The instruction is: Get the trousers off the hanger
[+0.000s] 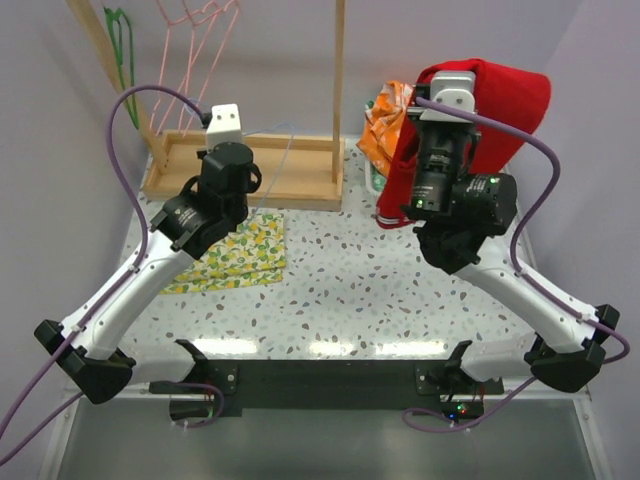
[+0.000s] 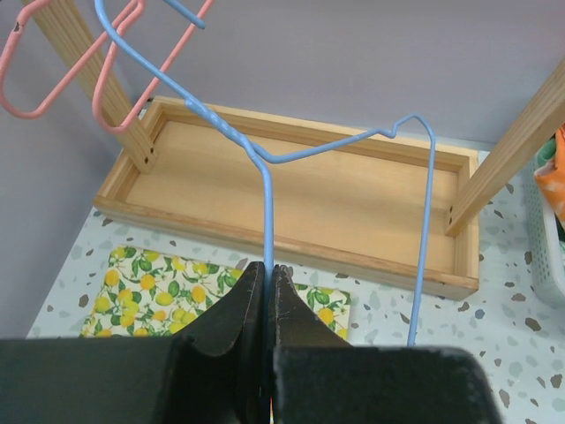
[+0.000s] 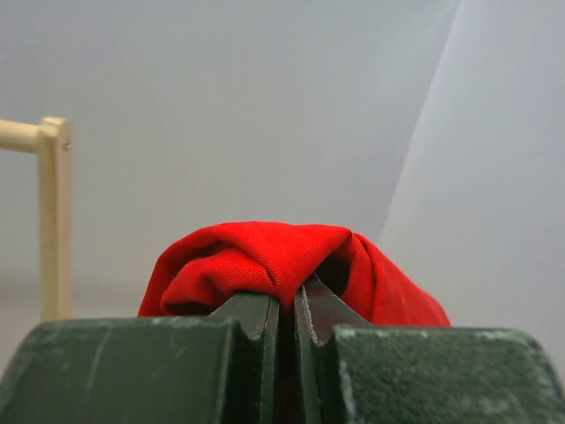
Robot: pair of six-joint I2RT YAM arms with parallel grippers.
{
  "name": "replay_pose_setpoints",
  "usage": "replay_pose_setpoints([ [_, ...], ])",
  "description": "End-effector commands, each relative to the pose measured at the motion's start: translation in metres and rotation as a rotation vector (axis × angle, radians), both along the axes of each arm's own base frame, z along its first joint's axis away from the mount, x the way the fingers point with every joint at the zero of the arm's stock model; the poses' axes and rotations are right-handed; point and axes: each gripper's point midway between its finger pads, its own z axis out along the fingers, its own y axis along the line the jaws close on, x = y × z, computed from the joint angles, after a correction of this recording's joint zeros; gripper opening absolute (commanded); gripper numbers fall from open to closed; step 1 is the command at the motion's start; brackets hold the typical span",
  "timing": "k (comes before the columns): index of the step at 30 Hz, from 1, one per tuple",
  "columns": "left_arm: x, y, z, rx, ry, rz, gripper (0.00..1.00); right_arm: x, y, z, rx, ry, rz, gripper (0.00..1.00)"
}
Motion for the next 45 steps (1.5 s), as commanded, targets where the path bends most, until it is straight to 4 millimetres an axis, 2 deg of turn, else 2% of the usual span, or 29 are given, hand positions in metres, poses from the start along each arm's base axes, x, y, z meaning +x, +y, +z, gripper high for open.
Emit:
replay_pose_setpoints([
  [1, 0.005, 0.003, 0.024, -0.019, -0.065, 0.027, 0.0, -0.024, -0.049, 0.024, 0.128, -0.125, -0.042, 0.0],
  [2, 0.005, 0.001, 0.026, -0.027, -0.07, 0.018, 0.0, -0.02, -0.052, 0.016, 0.121, -0.112, -0.071, 0.0],
  [3, 0.006, 0.0, 0.031, -0.036, -0.081, 0.014, 0.0, -0.01, -0.061, -0.006, 0.11, -0.068, -0.14, 0.0],
  [5, 0.005, 0.0, 0.037, -0.046, -0.091, 0.008, 0.0, -0.002, -0.08, -0.027, 0.156, -0.05, -0.204, 0.0],
  [6, 0.005, -0.001, 0.039, -0.048, -0.096, 0.004, 0.0, 0.01, -0.094, -0.052, 0.146, -0.001, -0.265, 0.0],
  [9, 0.003, 0.0, 0.049, -0.056, -0.114, -0.003, 0.0, 0.034, -0.108, -0.093, 0.171, 0.07, -0.247, 0.0],
  [11, 0.001, 0.002, 0.057, -0.063, -0.127, -0.005, 0.0, 0.054, -0.105, -0.115, 0.171, 0.121, -0.215, 0.0],
  [14, -0.001, 0.003, 0.067, -0.068, -0.143, -0.01, 0.0, 0.077, -0.104, -0.129, 0.148, 0.142, -0.213, 0.0],
  [17, -0.002, 0.004, 0.074, -0.076, -0.154, -0.011, 0.0, 0.112, -0.096, -0.139, 0.125, 0.162, -0.192, 0.0],
  [18, -0.002, 0.004, 0.073, -0.074, -0.152, -0.01, 0.0, 0.134, -0.096, -0.147, 0.118, 0.183, -0.21, 0.0],
  [20, -0.002, 0.004, 0.075, -0.075, -0.152, -0.011, 0.0, 0.159, -0.094, -0.152, 0.123, 0.198, -0.218, 0.0],
  [21, -0.001, 0.003, 0.074, -0.073, -0.148, -0.011, 0.0, 0.178, -0.091, -0.15, 0.12, 0.202, -0.227, 0.0],
  [23, 0.002, 0.001, 0.071, -0.061, -0.137, -0.009, 0.0, 0.202, -0.083, -0.153, 0.098, 0.213, -0.207, 0.0],
  [24, 0.002, 0.001, 0.072, -0.06, -0.136, -0.007, 0.0, 0.208, -0.084, -0.134, 0.112, 0.177, -0.205, 0.0],
  [25, 0.005, -0.001, 0.069, -0.052, -0.127, -0.006, 0.0, 0.233, -0.075, -0.158, 0.084, 0.228, -0.205, 0.0],
  [26, 0.006, -0.001, 0.068, -0.048, -0.124, -0.003, 0.0, 0.243, -0.074, -0.157, 0.081, 0.224, -0.205, 0.0],
  [27, 0.008, -0.002, 0.069, -0.046, -0.124, -0.004, 0.0, 0.252, -0.075, -0.141, 0.093, 0.188, -0.206, 0.0],
  [28, 0.011, -0.004, 0.067, -0.037, -0.117, -0.004, 0.0, 0.274, -0.07, -0.164, 0.067, 0.236, -0.215, 0.0],
  [29, 0.013, -0.006, 0.067, -0.036, -0.114, -0.004, 0.0, 0.283, -0.068, -0.166, 0.068, 0.235, -0.209, 0.0],
  [30, 0.014, -0.007, 0.069, -0.034, -0.117, -0.005, 0.0, 0.289, -0.074, -0.152, 0.09, 0.199, -0.205, 0.0],
  [31, 0.019, -0.011, 0.066, -0.023, -0.107, -0.006, 0.0, 0.297, -0.074, -0.156, 0.122, 0.204, -0.191, 0.0],
  [32, 0.021, -0.014, 0.066, -0.021, -0.103, -0.012, 0.0, 0.315, -0.072, -0.177, 0.114, 0.239, -0.191, 0.0],
  [33, 0.022, -0.014, 0.072, -0.026, -0.111, -0.011, 0.0, 0.319, -0.075, -0.161, 0.132, 0.205, -0.19, 0.0],
  [35, 0.03, -0.019, 0.067, -0.006, -0.097, -0.013, 0.0, 0.338, -0.07, -0.181, 0.131, 0.225, -0.164, 0.0],
  [38, 0.039, -0.022, 0.067, 0.016, -0.094, 0.002, 0.0, 0.356, -0.07, -0.2, 0.146, 0.244, -0.142, 0.0],
  [39, 0.041, -0.024, 0.07, 0.02, -0.101, -0.003, 0.0, 0.366, -0.07, -0.22, 0.14, 0.272, -0.145, 0.0],
  [41, 0.046, -0.027, 0.068, 0.032, -0.095, 0.003, 0.0, 0.376, -0.066, -0.245, 0.143, 0.313, -0.127, 0.0],
  [42, 0.047, -0.028, 0.072, 0.034, -0.099, 0.004, 0.0, 0.384, -0.065, -0.27, 0.135, 0.357, -0.121, 0.0],
  [45, 0.052, -0.03, 0.072, 0.047, -0.095, 0.013, 0.0, 0.396, -0.052, -0.31, 0.131, 0.428, -0.06, 0.0],
])
